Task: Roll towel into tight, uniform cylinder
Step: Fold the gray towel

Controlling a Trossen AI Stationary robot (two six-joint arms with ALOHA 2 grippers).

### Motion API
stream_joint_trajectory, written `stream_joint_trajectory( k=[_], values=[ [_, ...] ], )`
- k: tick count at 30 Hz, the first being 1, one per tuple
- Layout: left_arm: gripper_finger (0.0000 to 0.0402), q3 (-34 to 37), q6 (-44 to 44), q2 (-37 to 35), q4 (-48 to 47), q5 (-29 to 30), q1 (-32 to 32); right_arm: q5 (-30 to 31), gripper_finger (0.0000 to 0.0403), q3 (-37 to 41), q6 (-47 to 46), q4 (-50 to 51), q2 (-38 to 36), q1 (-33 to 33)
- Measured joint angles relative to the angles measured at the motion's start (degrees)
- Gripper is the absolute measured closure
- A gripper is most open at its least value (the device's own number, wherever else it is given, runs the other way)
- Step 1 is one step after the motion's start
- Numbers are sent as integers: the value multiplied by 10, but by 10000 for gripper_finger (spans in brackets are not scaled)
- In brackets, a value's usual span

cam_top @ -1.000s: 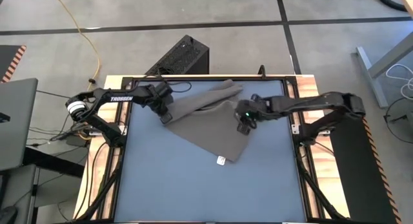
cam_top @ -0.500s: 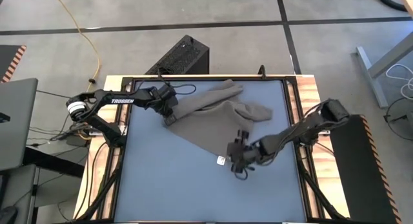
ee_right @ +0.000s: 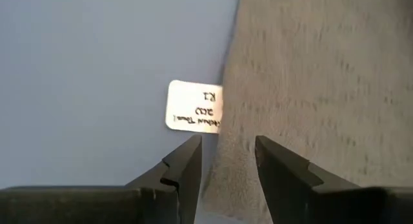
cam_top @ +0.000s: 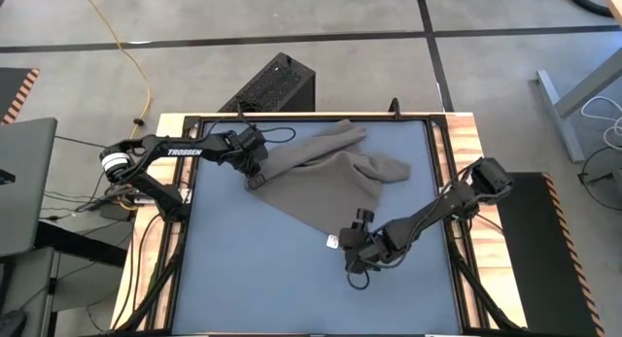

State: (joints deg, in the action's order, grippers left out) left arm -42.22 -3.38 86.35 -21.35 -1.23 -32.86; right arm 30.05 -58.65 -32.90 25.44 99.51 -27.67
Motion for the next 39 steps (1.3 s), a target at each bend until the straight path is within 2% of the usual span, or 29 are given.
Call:
stream_joint_trajectory(
  k=[6,10,13,17,21,24,27,29,33,35,39],
  values=[
    [401,0,0,0,1,0,0,7,235,0,-38,19,30,-5],
    [401,0,-1,0,1,0,0,54,251,0,-106,92,27,-5],
    [401,0,-3,-2,8,-16,0,83,296,-6,-137,157,24,-8],
    [401,0,-3,-37,36,-58,0,77,384,-39,-131,252,24,-5],
    [401,-19,11,-123,48,-81,-4,104,386,-120,-132,428,21,-4],
    [401,-46,32,-210,56,-104,-10,157,391,-204,-131,568,6,-4],
    [401,-69,62,-294,73,-118,-10,221,393,-291,-116,646,-25,-4],
    [401,-85,83,-348,90,-123,-7,239,394,-338,-55,635,-62,0],
    [401,-110,131,-442,121,-112,0,236,394,-446,45,615,-131,1],
    [401,-114,157,-486,160,-114,6,205,393,-504,83,605,-158,0],
    [401,-113,199,-561,250,-139,22,94,391,-593,176,543,-210,-11]
  ],
)
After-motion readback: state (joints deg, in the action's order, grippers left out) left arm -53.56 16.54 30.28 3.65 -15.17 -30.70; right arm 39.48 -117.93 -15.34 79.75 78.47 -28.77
